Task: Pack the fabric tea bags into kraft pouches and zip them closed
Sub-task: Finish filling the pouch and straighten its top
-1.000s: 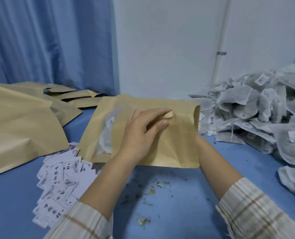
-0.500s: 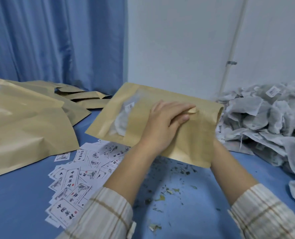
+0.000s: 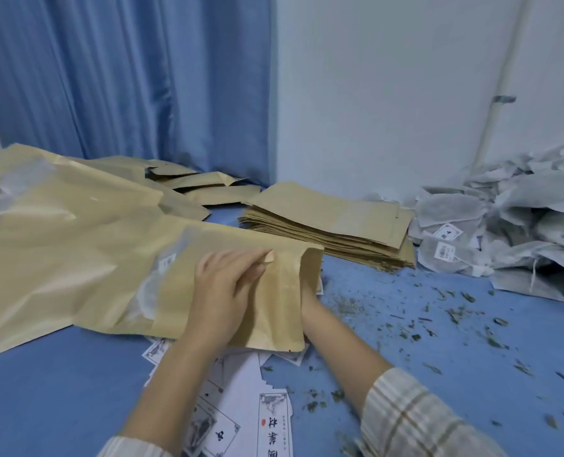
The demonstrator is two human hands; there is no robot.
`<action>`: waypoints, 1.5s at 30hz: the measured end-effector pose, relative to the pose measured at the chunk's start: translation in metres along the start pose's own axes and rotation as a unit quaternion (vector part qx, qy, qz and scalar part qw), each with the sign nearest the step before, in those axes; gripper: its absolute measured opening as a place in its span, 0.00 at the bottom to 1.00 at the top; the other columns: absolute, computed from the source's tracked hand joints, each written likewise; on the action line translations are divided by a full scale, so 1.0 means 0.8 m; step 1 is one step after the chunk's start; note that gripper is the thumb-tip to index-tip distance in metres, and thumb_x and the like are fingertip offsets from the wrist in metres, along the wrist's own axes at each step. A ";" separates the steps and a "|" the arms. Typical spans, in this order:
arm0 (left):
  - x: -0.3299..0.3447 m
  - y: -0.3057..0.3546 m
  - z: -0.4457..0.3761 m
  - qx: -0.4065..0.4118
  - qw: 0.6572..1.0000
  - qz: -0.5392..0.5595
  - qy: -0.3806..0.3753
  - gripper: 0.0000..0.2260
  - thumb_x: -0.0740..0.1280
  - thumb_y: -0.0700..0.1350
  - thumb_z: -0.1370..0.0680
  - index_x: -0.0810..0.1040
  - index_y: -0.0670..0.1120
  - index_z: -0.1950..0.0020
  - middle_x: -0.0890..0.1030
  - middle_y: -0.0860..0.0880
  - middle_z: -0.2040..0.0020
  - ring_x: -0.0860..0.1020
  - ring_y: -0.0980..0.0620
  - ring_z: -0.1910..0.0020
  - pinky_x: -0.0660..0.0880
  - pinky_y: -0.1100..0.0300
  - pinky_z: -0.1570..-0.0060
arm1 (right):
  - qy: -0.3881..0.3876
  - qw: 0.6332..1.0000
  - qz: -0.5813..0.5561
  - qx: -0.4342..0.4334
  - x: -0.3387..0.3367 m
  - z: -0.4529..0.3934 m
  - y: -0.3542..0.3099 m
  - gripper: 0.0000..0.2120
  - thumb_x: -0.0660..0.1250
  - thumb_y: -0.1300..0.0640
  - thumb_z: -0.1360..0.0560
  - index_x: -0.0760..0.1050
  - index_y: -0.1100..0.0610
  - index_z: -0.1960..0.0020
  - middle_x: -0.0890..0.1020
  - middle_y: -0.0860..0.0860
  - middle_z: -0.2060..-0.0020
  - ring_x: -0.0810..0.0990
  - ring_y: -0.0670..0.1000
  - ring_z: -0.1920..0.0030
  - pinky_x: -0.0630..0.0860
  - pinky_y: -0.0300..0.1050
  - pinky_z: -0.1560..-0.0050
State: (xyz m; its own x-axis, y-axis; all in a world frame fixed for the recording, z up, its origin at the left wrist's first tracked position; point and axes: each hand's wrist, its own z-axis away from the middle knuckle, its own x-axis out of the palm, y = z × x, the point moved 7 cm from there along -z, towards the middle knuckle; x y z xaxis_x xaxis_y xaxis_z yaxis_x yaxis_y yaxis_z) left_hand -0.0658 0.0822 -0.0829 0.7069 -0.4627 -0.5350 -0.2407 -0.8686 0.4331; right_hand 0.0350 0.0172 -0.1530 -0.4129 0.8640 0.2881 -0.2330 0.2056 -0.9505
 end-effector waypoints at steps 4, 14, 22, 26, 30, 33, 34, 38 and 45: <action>-0.005 -0.023 0.001 -0.033 0.998 -0.034 0.035 0.10 0.67 0.40 0.24 0.81 0.47 0.43 0.82 0.49 0.51 0.76 0.46 0.50 0.59 0.57 0.45 | 0.076 0.953 0.260 -0.134 -0.047 0.008 -0.039 0.08 0.63 0.56 0.24 0.77 0.57 0.60 0.80 0.51 0.67 0.76 0.49 0.67 0.71 0.39 0.68; 0.000 -0.038 0.005 -0.053 0.996 -0.060 0.036 0.11 0.66 0.41 0.23 0.81 0.48 0.42 0.81 0.50 0.47 0.75 0.46 0.46 0.59 0.55 0.43 | 0.009 0.704 0.707 -0.075 -0.104 -0.012 -0.005 0.34 0.56 0.32 0.27 0.61 0.49 0.27 0.60 0.48 0.27 0.56 0.54 0.28 0.54 0.55 0.32; 0.003 -0.037 0.010 -0.051 0.996 -0.059 0.034 0.11 0.67 0.40 0.24 0.81 0.48 0.42 0.81 0.50 0.46 0.75 0.47 0.45 0.58 0.58 0.44 | 0.137 0.896 0.405 -0.121 -0.119 -0.002 -0.025 0.04 0.70 0.49 0.28 0.78 0.49 0.56 0.81 0.46 0.58 0.79 0.47 0.55 0.73 0.41 0.57; 0.003 -0.034 0.010 -0.044 0.997 -0.054 0.041 0.11 0.67 0.39 0.24 0.81 0.47 0.43 0.81 0.51 0.47 0.75 0.47 0.46 0.59 0.57 0.43 | 0.231 0.891 0.357 -0.158 -0.135 0.010 -0.044 0.09 0.65 0.48 0.24 0.80 0.52 0.51 0.79 0.43 0.63 0.74 0.41 0.68 0.65 0.32 0.73; 0.002 -0.034 0.011 -0.046 0.996 -0.055 0.045 0.11 0.67 0.39 0.24 0.81 0.47 0.43 0.81 0.51 0.47 0.76 0.46 0.46 0.59 0.56 0.42 | 0.327 0.911 0.160 -0.192 -0.157 0.027 -0.055 0.06 0.65 0.54 0.23 0.79 0.52 0.49 0.79 0.44 0.72 0.76 0.41 0.76 0.67 0.28 0.79; 0.003 -0.032 0.011 -0.052 0.996 -0.050 0.052 0.11 0.67 0.39 0.24 0.81 0.46 0.43 0.81 0.51 0.47 0.75 0.47 0.46 0.57 0.60 0.43 | 0.246 0.955 0.034 -0.160 -0.141 0.025 -0.048 0.03 0.65 0.60 0.24 0.76 0.53 0.52 0.81 0.48 0.75 0.79 0.43 0.75 0.77 0.40 0.70; 0.003 -0.031 0.010 -0.053 0.996 -0.047 0.055 0.11 0.67 0.39 0.24 0.81 0.46 0.43 0.81 0.51 0.47 0.75 0.47 0.46 0.57 0.61 0.43 | 0.203 0.967 0.036 -0.147 -0.129 0.023 -0.045 0.03 0.65 0.61 0.24 0.75 0.55 0.52 0.82 0.48 0.74 0.80 0.45 0.74 0.79 0.42 0.68; 0.006 -0.016 0.010 -0.045 0.997 -0.017 0.057 0.11 0.67 0.40 0.23 0.81 0.47 0.42 0.79 0.54 0.48 0.72 0.53 0.47 0.57 0.61 0.43 | 0.085 0.967 0.185 -0.151 -0.068 0.025 -0.036 0.02 0.67 0.59 0.25 0.77 0.56 0.53 0.83 0.49 0.68 0.81 0.49 0.66 0.80 0.44 0.62; 0.020 0.018 0.009 0.019 0.998 0.061 0.007 0.12 0.66 0.43 0.23 0.79 0.49 0.40 0.76 0.61 0.45 0.72 0.57 0.44 0.63 0.56 0.40 | 0.048 0.912 0.385 -0.135 -0.045 0.033 -0.059 0.17 0.52 0.62 0.19 0.63 0.54 0.66 0.71 0.49 0.78 0.75 0.48 0.71 0.69 0.36 0.69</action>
State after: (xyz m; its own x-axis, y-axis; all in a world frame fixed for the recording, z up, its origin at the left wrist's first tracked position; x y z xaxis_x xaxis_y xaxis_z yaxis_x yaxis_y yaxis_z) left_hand -0.0623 0.0610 -0.0904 0.6801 -0.5634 -0.4691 -0.3508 -0.8120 0.4665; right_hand 0.0379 -0.0357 -0.1158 -0.2801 0.8335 -0.4762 0.3247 -0.3846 -0.8641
